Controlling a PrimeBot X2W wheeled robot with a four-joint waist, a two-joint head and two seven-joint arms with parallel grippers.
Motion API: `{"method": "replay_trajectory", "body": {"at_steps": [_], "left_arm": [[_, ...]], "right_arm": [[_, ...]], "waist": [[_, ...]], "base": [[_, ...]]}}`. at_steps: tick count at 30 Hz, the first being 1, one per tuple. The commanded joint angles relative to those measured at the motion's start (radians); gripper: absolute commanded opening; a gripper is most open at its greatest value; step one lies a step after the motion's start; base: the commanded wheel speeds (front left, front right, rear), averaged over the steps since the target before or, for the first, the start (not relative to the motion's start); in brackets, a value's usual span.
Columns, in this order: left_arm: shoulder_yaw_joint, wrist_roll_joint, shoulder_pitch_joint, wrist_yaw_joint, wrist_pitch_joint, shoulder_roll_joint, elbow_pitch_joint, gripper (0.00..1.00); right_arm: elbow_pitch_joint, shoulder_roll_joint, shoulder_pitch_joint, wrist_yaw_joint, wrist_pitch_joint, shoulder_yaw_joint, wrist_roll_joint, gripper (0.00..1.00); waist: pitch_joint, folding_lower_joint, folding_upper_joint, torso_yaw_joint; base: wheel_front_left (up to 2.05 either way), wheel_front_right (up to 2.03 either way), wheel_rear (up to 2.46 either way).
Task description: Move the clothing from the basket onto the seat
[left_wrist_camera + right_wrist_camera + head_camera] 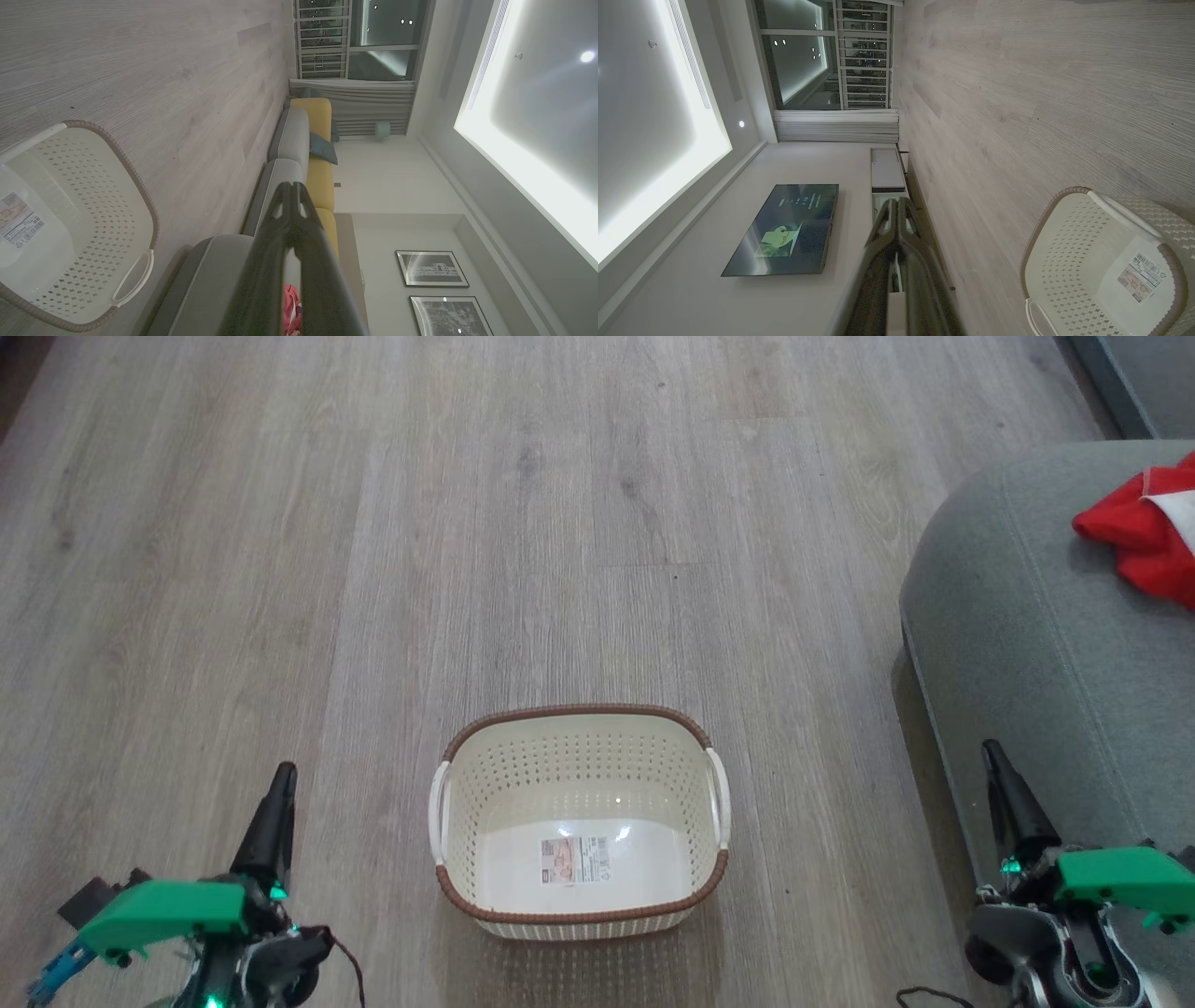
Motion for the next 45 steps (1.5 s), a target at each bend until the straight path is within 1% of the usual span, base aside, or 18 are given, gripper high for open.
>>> {"method": "replay_trajectory", "body": {"at_steps": [1,45], "left_arm": [[0.036,-0.006,-0.05,-0.01,0.008,0.008,-0.034,0.0],[0.036,-0.006,-0.05,-0.01,0.008,0.008,-0.034,0.0]], "right_arm": [[-0.039,-0.003,-0.056,0.0,0.004,0.017,0.005,0.0],[-0.039,-0.003,-0.056,0.0,0.004,0.017,0.006,0.0]], "waist": [[0.0,0.0,0.0,0.0],[0.0,0.0,0.0,0.0]], "base": [[0.0,0.0,0.0],[0.0,0.0,0.0]]}}
